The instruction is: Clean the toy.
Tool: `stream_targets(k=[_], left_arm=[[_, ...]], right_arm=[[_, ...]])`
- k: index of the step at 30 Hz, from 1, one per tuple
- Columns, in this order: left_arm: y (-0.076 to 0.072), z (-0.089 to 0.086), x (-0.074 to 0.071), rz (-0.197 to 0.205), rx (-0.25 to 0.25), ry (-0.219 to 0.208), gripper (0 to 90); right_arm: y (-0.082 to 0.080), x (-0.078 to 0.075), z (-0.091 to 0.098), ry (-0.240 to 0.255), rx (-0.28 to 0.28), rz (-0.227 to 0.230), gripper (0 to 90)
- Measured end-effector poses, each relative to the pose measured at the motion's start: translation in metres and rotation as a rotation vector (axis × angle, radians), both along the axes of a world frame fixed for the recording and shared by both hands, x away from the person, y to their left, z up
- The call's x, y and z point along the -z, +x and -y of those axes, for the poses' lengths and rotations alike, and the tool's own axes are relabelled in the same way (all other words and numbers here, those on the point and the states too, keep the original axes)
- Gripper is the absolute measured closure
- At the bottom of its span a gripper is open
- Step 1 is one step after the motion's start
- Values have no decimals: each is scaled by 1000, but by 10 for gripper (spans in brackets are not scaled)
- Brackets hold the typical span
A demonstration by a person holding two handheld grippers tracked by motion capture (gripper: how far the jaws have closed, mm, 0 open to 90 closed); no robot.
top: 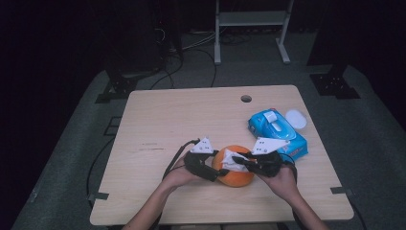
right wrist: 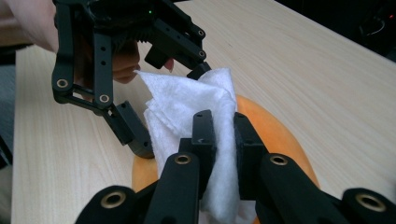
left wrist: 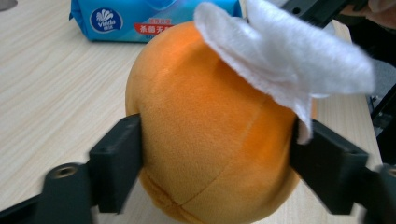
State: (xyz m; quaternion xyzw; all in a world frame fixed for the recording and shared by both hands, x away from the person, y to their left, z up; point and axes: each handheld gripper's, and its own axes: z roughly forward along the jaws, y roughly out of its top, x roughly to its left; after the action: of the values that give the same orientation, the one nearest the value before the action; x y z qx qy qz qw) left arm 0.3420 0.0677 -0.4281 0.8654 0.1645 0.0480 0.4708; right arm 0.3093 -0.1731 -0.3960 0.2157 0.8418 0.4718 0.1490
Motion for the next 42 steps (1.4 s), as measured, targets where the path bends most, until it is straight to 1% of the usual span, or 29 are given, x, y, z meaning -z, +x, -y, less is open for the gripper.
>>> stream_targets(k=[1, 3, 4, 5, 6, 7, 8, 9, 12, 13, 15, 16, 17, 18, 19, 20, 21, 22, 23, 25, 27, 29, 30, 31, 32, 34, 36, 39, 42], left_arm=[[-2, 1, -2, 21, 1, 5, 253], [-6, 4, -7, 64, 14, 23, 272], [-10, 7, -9, 89, 21, 31, 277], [-15, 11, -12, 128, 36, 41, 278], [-19, 14, -14, 152, 47, 53, 280], [-22, 16, -16, 171, 64, 71, 281], [-23, 17, -17, 184, 67, 81, 281], [-24, 17, -16, 189, 67, 83, 282], [-22, 15, -13, 173, 72, 73, 282], [-21, 14, -12, 167, 73, 69, 282], [-19, 13, -10, 143, 66, 49, 260], [-17, 13, -9, 127, 58, 31, 221], [-14, 13, -8, 93, 37, 24, 168], [-11, 14, -7, 67, 14, 27, 100], [-10, 14, -5, 51, 9, 14, 66], [-9, 14, -4, 34, 14, 2, 67], [-9, 14, -3, 17, 23, -11, 88], [-10, 13, -4, 14, 38, -15, 142], [-11, 14, -5, 20, 38, -14, 195], [-15, 14, -9, 56, 54, 12, 254], [-19, 16, -12, 93, 69, 28, 275], [-23, 19, -13, 124, 83, 46, 282], [-25, 20, -14, 136, 90, 62, 286], [-25, 20, -13, 136, 88, 67, 289], [-24, 19, -12, 134, 87, 65, 291], [-23, 16, -10, 123, 89, 64, 295], [-22, 15, -7, 117, 91, 74, 296], [-19, 12, -4, 104, 94, 74, 294], [-18, 11, -3, 86, 106, 70, 275]], right_arm=[[-2, -3, -2, -18, -1, 17, 811], [-8, -9, -9, -57, -3, 60, 811], [-10, -11, -12, -67, -6, 70, 811], [-11, -14, -17, -71, -20, 78, 811], [-13, -17, -22, -78, -37, 90, 811], [-13, -19, -26, -85, -46, 99, 811], [-13, -20, -28, -89, -48, 98, 811], [-11, -21, -28, -91, -47, 97, 812], [-5, -21, -20, -81, -27, 72, 811], [-3, -19, -14, -77, -9, 62, 812], [0, -16, -4, -58, 10, 40, 812], [1, -14, 1, -44, 16, 28, 812], [0, -12, 4, -38, 19, 22, 812], [-1, -10, 7, -32, 25, 16, 812], [-1, -9, 9, -18, 25, 7, 812], [-2, -9, 11, -8, 25, 2, 812], [-3, -9, 12, -10, 24, 11, 812], [-4, -10, 12, -11, 24, 12, 812], [-5, -11, 11, -16, 25, 17, 812], [-7, -14, 8, -24, 18, 26, 811], [-11, -18, 1, -29, -2, 32, 812], [-13, -20, -10, -39, -35, 39, 811], [-14, -20, -14, -49, -42, 42, 811], [-13, -21, -19, -70, -48, 50, 811], [-12, -21, -20, -76, -47, 47, 812], [-7, -21, -17, -69, -35, 35, 812], [-3, -20, -9, -68, 2, 32, 812], [2, -16, 10, -38, 41, 5, 811], [2, -11, 23, -14, 64, -13, 811]])
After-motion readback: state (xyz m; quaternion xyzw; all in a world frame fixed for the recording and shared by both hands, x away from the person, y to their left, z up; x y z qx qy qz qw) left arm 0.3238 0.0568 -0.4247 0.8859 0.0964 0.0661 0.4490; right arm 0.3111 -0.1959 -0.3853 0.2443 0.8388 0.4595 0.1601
